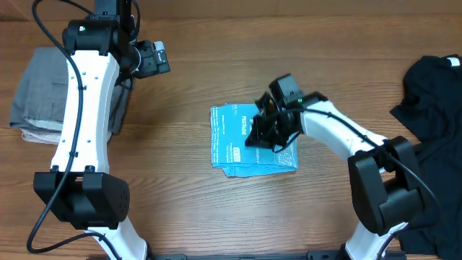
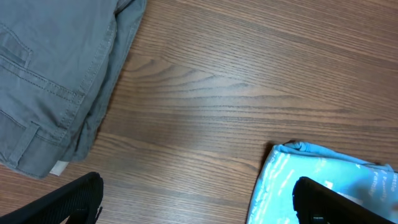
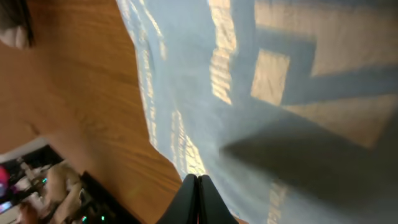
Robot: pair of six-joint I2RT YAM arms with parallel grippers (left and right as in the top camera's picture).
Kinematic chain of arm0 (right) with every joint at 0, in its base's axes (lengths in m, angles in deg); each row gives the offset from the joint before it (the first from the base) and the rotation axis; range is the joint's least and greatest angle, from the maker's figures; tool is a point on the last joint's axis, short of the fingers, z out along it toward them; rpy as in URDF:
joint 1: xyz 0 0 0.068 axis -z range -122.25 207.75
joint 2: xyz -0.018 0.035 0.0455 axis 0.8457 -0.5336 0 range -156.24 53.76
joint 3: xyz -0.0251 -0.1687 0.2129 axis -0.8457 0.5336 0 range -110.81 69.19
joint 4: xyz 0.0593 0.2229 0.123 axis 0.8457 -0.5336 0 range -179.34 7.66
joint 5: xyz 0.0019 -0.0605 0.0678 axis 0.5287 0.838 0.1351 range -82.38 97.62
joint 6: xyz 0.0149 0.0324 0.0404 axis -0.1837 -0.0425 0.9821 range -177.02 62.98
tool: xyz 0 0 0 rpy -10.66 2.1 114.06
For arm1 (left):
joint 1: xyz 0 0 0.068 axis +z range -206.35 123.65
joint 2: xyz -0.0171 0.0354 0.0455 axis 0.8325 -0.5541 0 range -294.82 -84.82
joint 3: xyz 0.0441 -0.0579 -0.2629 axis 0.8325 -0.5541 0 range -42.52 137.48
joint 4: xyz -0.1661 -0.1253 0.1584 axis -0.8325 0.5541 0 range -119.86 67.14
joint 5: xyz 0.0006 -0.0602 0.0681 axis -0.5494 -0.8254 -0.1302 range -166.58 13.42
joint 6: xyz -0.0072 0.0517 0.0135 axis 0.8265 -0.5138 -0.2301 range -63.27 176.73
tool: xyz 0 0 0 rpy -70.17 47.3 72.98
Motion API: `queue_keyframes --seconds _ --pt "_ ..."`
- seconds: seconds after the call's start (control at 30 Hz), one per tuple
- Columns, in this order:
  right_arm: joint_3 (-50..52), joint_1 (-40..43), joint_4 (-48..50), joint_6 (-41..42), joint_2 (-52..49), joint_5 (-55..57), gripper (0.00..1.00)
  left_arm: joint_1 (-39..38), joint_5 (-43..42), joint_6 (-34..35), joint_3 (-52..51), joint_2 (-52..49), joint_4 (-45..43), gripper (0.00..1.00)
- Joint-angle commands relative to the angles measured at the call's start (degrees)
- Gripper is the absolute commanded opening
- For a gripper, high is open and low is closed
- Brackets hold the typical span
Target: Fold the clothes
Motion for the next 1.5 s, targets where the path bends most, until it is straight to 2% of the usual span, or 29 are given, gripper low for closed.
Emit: queue_keyframes --seconds 0.0,0.13,0.3,0.47,0.63,0.73,0.87,0.93,1.1,1.23,1.47 --pt "5.5 -0.2 4.1 1.9 1.7 -3.7 0.04 0.0 0.5 0.5 -0.2 -0.1 0.1 1.0" --pt "12.1 -0.2 13.0 2.7 1.7 -3.3 0.04 0.0 0.5 0.5 -0.2 -0.1 0.1 1.0" --pt "14.7 -0.2 17.3 2.7 1.7 -3.4 0.04 0.0 0.5 0.5 -0.2 -0.1 0.1 1.0" --pt "10.7 0.9 18.3 2.3 2.1 -13.2 0.04 0.0 0.5 0.5 -0.2 -0.1 0.1 1.0" --pt "3.4 3.0 18.7 2.3 2.9 -14.8 0.04 0.0 0.5 0.5 -0.2 -0.1 0.1 1.0" --pt "1.9 4.1 22.7 2.5 2.9 -11.5 0.04 0.0 0.5 0.5 -0.2 -0.1 0.1 1.0" --pt "2.3 4.5 23.7 4.4 2.8 3.1 0.06 0.0 0.5 0.5 -0.2 -0.1 0.1 1.0" --pt "2.4 4.4 24.5 4.4 2.2 6.4 0.06 0.0 0.5 0.5 -0.2 -0.1 0.1 1.0" --pt "2.4 4.3 29.1 4.0 -0.7 8.2 0.07 0.0 0.5 0.5 -0.2 -0.1 0.1 1.0" --pt "2.4 4.3 33.4 4.0 -4.6 8.6 0.13 0.0 0.5 0.5 -0.2 -0.1 0.1 1.0" --pt "2.2 4.4 34.9 3.8 -6.0 7.4 0.14 0.0 0.5 0.5 -0.2 -0.1 0.1 1.0"
